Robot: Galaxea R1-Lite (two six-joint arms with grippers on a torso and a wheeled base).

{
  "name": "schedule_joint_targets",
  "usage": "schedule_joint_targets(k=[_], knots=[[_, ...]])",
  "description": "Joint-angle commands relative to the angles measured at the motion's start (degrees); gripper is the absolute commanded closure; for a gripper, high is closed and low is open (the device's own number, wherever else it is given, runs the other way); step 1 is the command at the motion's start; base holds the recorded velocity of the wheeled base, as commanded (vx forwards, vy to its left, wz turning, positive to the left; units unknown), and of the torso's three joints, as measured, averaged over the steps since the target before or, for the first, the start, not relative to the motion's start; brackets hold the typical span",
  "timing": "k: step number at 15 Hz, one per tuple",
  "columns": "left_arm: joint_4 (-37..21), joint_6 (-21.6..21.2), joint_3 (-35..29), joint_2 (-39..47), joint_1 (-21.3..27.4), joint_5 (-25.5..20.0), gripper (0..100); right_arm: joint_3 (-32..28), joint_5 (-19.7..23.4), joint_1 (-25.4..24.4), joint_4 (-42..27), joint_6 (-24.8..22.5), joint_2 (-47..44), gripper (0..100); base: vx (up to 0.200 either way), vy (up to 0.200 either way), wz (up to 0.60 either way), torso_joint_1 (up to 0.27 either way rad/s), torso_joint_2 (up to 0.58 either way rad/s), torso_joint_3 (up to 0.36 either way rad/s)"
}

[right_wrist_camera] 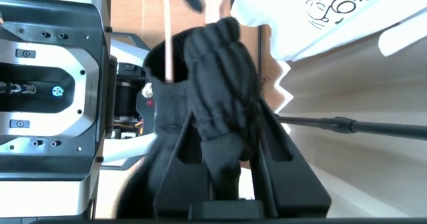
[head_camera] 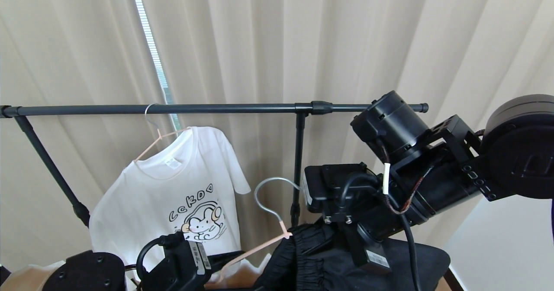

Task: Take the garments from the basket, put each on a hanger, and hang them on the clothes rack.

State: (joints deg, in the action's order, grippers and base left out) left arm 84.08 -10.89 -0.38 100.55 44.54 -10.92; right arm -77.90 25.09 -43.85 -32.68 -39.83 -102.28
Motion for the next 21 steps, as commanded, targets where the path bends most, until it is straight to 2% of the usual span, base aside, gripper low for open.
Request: schedule_joint_targets(k=[1, 3, 7, 9, 11, 15, 18, 19, 21], knots=[[3.02, 0.43, 0.38, 2.90, -0.07, 0.11, 0, 0.20, 0.05, -0.01, -0.10, -0.08, 0.77, 100, 0.000, 0.000, 0.00, 0.000, 0.00, 0.000], [5.92, 1.48, 0.38, 5.18, -0.60, 0.20, 0, 0.82, -0.04, -0.01, -0.10, -0.08, 1.12, 100, 0.000, 0.000, 0.00, 0.000, 0.00, 0.000], [5.92, 5.96, 0.38, 2.28, -1.39, 0.11, 0, 1.52, -0.13, 0.08, -0.19, -0.08, 2.00, 100, 0.000, 0.000, 0.00, 0.000, 0.00, 0.000], [5.92, 6.14, 0.38, 0.35, -2.09, 0.64, 0, 1.61, -0.57, 0.08, -0.28, -0.08, 2.00, 100, 0.000, 0.000, 0.00, 0.000, 0.00, 0.000], [5.92, 6.14, -0.24, -1.58, -4.38, 0.55, 0, 2.75, -3.38, 0.08, 0.16, -0.08, 2.00, 100, 0.000, 0.000, 0.00, 0.000, 0.00, 0.000], [5.92, 7.81, -1.82, -5.63, -6.84, 0.38, 0, 3.45, -3.99, 1.05, 0.34, 0.01, 2.79, 100, 0.000, 0.000, 0.00, 0.000, 0.00, 0.000], [5.92, 7.90, -2.35, -8.61, -9.48, 2.13, 0, 3.89, -5.49, 2.37, 2.01, 2.21, 4.02, 100, 0.000, 0.000, 0.00, 0.000, 0.00, 0.000], [1.26, 7.90, -4.02, -11.51, -10.44, 3.89, 0, 5.39, -7.16, 2.72, 4.47, 3.44, 4.28, 100, 0.000, 0.000, 0.00, 0.000, 0.00, 0.000], [-13.15, 7.99, -8.59, -18.72, -10.79, 6.18, 0, 10.57, -9.97, 3.24, 12.29, 5.55, 5.95, 100, 0.000, 0.000, 0.00, 0.000, 0.00, 0.000]])
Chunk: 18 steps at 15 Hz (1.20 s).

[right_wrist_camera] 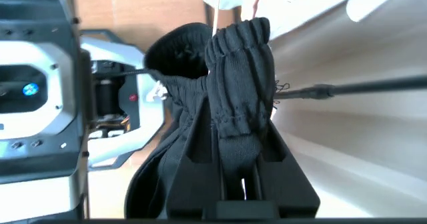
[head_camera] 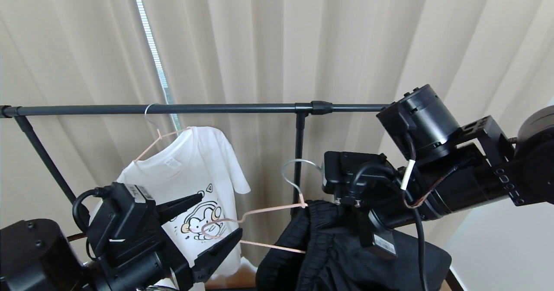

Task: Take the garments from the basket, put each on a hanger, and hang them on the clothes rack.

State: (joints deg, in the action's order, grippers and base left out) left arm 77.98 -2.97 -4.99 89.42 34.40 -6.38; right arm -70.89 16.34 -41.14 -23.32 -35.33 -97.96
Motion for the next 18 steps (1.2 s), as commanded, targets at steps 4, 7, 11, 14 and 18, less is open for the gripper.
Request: schedule_joint_targets(k=[4, 7, 11, 14, 18], knots=[[-43.00, 3.85, -12.94, -20.60, 1.63, 4.79, 0, 16.22, -2.45, 1.59, 20.24, 6.32, 6.38, 100, 0.000, 0.000, 0.00, 0.000, 0.00, 0.000], [-50.39, 7.02, -12.06, -19.19, 3.83, 8.49, 0, 23.60, -2.19, 2.21, 29.03, 6.59, 10.51, 100, 0.000, 0.000, 0.00, 0.000, 0.00, 0.000], [-50.30, 19.23, -14.61, -5.04, 9.98, 13.67, 0, 24.92, -1.92, 4.40, 33.87, 7.99, 12.09, 100, 0.000, 0.000, 0.00, 0.000, 0.00, 0.000], [-50.21, 24.07, -19.80, 1.02, 12.18, 15.60, 0, 24.83, -1.92, 4.40, 33.96, 10.02, 13.24, 100, 0.000, 0.000, 0.00, 0.000, 0.00, 0.000], [-50.12, 24.42, -24.11, 6.38, 13.85, 15.78, 0, 25.10, -1.92, 4.23, 33.96, 10.28, 15.43, 100, 0.000, 0.000, 0.00, 0.000, 0.00, 0.000]])
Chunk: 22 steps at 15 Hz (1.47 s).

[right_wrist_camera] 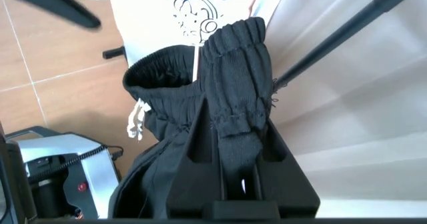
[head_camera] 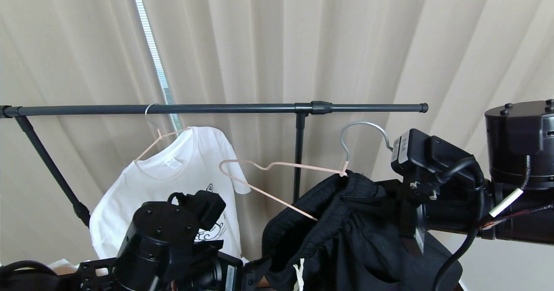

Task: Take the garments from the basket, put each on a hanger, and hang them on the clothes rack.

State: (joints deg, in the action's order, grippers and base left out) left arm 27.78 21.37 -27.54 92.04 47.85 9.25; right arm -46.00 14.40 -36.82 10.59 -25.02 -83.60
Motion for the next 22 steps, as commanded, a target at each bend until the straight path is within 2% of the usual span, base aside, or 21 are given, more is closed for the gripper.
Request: schedule_joint_targets(k=[1, 5, 9, 13, 14, 16, 18, 20, 22], knots=[[0.08, 0.08, -2.43, 4.55, 0.40, 0.33, 0, 0.20, 0.02, -0.10, 0.04, -0.03, 1.51, 100, 0.000, 0.000, 0.00, 0.000, 0.00, 0.000], [1.31, 1.31, -4.28, 7.28, 0.23, 0.77, 0, 0.29, 0.02, -0.10, 0.04, -0.03, 2.57, 100, 0.000, 0.000, 0.00, 0.000, 0.00, 0.000], [6.93, 2.10, -4.72, 13.43, 0.23, 4.72, 0, 0.56, 0.10, -0.54, -0.05, 0.67, 4.41, 100, 0.000, 0.000, 0.00, 0.000, 0.00, 0.000], [7.55, 2.10, -4.89, 15.28, 0.05, 4.81, 0, 0.64, 0.10, -0.63, 0.04, 0.67, 4.59, 100, 0.000, 0.000, 0.00, 0.000, 0.00, 0.000], [7.55, 2.10, -4.89, 15.54, 0.05, 4.81, 100, 0.64, 0.10, -0.63, -0.05, 0.67, 4.50, 100, 0.000, 0.000, 0.00, 0.000, 0.00, 0.000], [7.73, 2.10, -4.63, 15.19, 0.05, 4.90, 100, 0.56, 0.02, -0.63, 0.04, 0.67, 4.24, 100, 0.000, 0.000, 0.00, 0.000, 0.00, 0.000], [9.04, 1.92, -4.28, 14.22, -0.30, 7.53, 100, 0.47, 0.02, -0.10, 0.04, 0.67, 3.89, 100, 0.000, 0.000, 0.00, 0.000, 0.00, 0.000], [9.31, 1.75, -4.37, 13.17, -1.71, 7.89, 100, 0.29, 0.10, 1.22, 0.04, 0.67, 2.66, 100, 0.000, 0.000, 0.00, 0.000, 0.00, 0.000], [9.31, 1.57, -4.98, 12.29, -4.34, 7.97, 100, 0.03, 2.74, 2.54, 0.04, 0.67, 0.28, 100, 0.000, 0.000, 0.00, 0.000, 0.00, 0.000]])
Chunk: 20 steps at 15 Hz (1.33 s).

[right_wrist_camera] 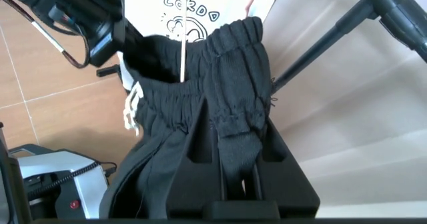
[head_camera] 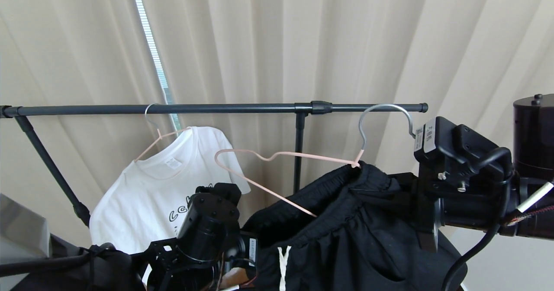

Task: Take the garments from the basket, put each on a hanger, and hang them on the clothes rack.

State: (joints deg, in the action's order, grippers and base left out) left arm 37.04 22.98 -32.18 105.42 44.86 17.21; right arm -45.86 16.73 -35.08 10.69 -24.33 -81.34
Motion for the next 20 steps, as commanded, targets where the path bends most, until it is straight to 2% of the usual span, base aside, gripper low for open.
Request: schedule_joint_targets(k=[1, 4, 8, 11, 17, 20], knots=[[0.05, -0.30, -0.42, -1.71, -2.06, 0.01, 100, -0.11, 1.29, 1.51, -0.06, -0.10, -2.25, 100, 0.000, 0.000, 0.00, 0.000, 0.00, 0.000], [0.14, -0.92, -0.60, -2.77, -3.38, 0.10, 100, 0.51, 2.26, 2.65, -0.32, -1.24, -2.51, 100, 0.000, 0.000, 0.00, 0.000, 0.00, 0.000], [0.05, -1.01, -1.65, -2.94, -4.70, 0.10, 100, 1.92, 2.43, 4.41, -0.67, -8.36, -3.30, 100, 0.000, 0.000, 0.00, 0.000, 0.00, 0.000], [0.14, -1.01, -1.39, -3.21, -5.75, 0.19, 100, 2.79, 2.43, 5.47, -0.67, -11.09, -3.39, 100, 0.000, 0.000, 0.00, 0.000, 0.00, 0.000], [0.05, -1.36, -1.65, -4.88, -7.24, 1.51, 100, 3.50, 2.26, 5.55, -0.76, -11.53, -3.57, 100, 0.000, 0.000, 0.00, 0.000, 0.00, 0.000], [0.05, -2.76, -1.22, -6.55, -8.65, 1.68, 100, 4.46, 2.08, 5.64, -0.76, -14.69, -3.48, 100, 0.000, 0.000, 0.00, 0.000, 0.00, 0.000]])
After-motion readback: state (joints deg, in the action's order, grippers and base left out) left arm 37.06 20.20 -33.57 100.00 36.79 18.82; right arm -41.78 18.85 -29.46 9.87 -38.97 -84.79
